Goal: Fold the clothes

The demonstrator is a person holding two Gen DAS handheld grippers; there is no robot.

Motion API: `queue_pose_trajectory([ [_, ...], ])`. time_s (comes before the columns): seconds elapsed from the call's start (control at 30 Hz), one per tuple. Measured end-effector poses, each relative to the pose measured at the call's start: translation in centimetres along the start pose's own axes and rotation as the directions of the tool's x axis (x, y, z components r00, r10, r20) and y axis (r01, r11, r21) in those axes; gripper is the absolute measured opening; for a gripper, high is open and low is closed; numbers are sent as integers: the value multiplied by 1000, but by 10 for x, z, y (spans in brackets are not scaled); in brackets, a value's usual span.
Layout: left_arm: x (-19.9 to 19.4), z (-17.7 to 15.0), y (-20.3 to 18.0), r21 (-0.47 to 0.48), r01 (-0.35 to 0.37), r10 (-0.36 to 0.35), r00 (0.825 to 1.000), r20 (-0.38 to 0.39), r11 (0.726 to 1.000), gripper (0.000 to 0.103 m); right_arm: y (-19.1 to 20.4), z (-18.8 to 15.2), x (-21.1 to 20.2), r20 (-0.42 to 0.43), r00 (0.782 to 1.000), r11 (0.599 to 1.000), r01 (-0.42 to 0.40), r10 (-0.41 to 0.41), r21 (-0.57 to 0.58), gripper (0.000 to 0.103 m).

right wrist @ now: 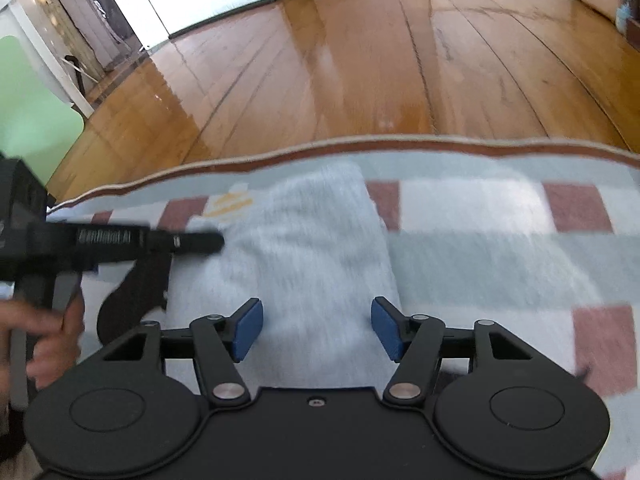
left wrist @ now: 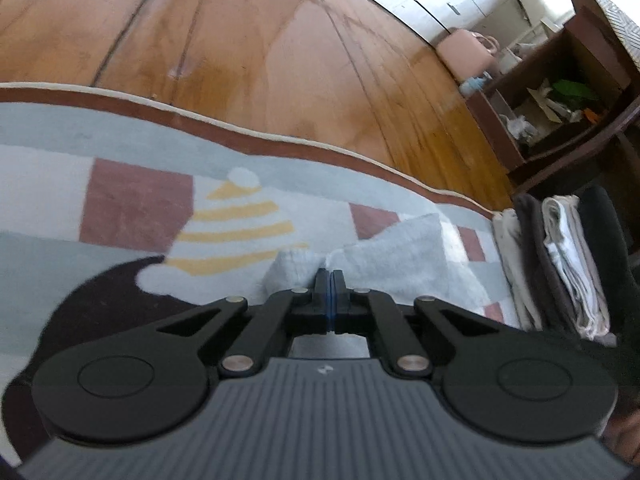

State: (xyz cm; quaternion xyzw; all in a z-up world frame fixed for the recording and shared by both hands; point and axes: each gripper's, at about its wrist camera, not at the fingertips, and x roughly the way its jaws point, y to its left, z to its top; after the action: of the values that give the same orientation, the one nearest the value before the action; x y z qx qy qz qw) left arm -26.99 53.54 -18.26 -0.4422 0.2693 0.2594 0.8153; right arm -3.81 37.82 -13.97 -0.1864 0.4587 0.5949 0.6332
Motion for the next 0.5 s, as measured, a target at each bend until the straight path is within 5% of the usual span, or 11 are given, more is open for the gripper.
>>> queue_pose_trajectory([
  [0.1, -11, 4, -4, 12, -11, 11, 1000, 8, 1000, 5, -17, -14, -7, -59, 998, 998, -11, 14, 66, 70],
  [0.17, -24, 6, -5, 1, 18, -18, 1000, 7, 1000, 20, -29, -25, -11, -95, 995, 992, -8, 20, 124, 70],
  [0.23, -35, 5, -2, -36, 62, -62, 998, 8, 997, 51, -40, -38, -22, -105, 994, 982, -17, 37, 189, 70],
  [0.5, -23, -12, 14, -137, 171, -193, 967, -167, 976, 55, -50, -84, -60, -56, 994, 927, -69, 96, 369, 70],
])
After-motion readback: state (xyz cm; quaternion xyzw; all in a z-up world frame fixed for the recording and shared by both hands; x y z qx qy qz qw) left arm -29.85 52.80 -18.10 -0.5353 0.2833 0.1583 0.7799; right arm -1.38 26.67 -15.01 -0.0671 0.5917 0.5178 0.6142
